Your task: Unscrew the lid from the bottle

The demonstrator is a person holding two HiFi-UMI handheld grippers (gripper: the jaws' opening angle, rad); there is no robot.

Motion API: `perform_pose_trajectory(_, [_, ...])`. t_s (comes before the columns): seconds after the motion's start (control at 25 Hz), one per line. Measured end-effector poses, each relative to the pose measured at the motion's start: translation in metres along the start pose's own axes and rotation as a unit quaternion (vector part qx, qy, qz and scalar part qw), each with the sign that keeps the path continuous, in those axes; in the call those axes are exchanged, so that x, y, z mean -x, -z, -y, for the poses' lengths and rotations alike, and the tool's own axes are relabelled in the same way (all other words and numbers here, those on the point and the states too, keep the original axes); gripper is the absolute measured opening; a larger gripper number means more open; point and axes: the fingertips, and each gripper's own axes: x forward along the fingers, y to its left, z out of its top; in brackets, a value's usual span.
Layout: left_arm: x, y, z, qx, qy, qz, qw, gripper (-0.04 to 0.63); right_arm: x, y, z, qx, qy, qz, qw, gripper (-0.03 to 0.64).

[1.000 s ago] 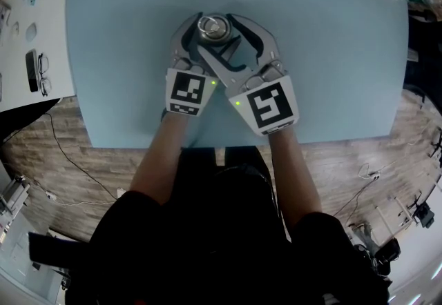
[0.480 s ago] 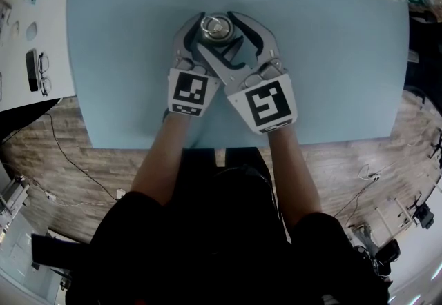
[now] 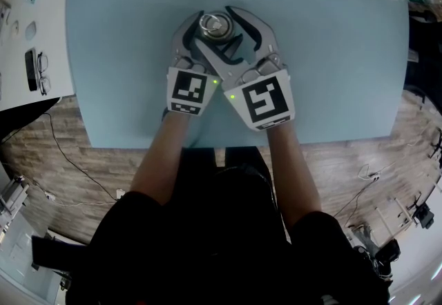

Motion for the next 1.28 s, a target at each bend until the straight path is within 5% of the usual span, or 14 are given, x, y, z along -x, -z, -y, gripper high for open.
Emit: perform_pose_trajectory(1.28, [0.0001,-0.0004,0.0001,0.000,-0.002,0.002,1.0000,0.376,-0.0065,0.0012,0.0000,0.021,0.004,-0.011,1.000,0.275])
